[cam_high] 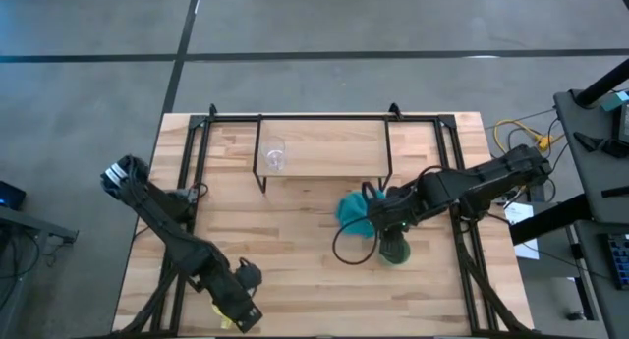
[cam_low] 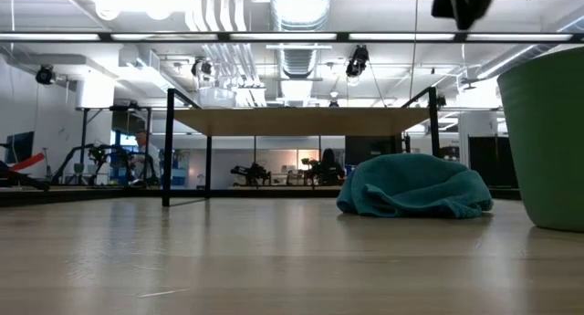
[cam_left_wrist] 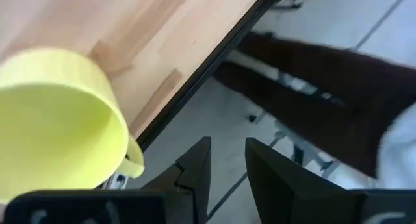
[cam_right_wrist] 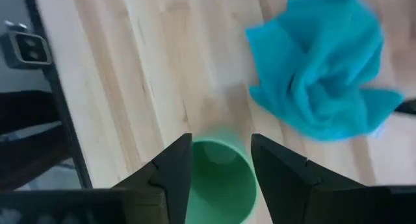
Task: Stack small to large cups/mugs on shelf
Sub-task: Put the yellow mug on the shelf
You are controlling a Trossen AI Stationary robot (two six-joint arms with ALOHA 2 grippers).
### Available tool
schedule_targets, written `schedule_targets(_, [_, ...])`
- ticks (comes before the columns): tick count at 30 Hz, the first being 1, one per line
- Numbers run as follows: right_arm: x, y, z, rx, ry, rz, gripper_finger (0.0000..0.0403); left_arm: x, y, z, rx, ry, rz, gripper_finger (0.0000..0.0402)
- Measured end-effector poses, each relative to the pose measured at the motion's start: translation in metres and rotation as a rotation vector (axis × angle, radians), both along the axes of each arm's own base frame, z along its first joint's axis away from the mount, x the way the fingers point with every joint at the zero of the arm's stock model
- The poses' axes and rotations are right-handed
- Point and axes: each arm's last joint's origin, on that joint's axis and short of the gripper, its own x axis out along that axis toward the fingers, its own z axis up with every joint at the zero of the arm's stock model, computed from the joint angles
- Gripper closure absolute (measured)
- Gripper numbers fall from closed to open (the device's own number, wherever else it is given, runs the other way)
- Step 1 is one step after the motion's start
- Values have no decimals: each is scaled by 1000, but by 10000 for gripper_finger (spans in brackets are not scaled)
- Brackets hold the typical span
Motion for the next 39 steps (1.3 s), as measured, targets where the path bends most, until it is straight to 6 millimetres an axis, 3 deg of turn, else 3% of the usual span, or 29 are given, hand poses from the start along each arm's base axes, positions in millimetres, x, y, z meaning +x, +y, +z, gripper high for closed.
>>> schedule_targets(5, [3, -1, 18, -30, -80, 1, 250, 1, -10, -11, 10, 32, -16, 320])
schedule_targets(10, [4, -1, 27, -53, -119, 35, 250, -4, -7, -13, 54, 97, 12, 320])
schedule_targets(19, [5, -3, 27, -98, -134, 17, 250, -14, 4, -19, 192, 179, 43, 320])
schedule_targets(39, [10, -19, 27, -112, -138, -44, 250, -10, 2, -35, 149, 127, 55, 320])
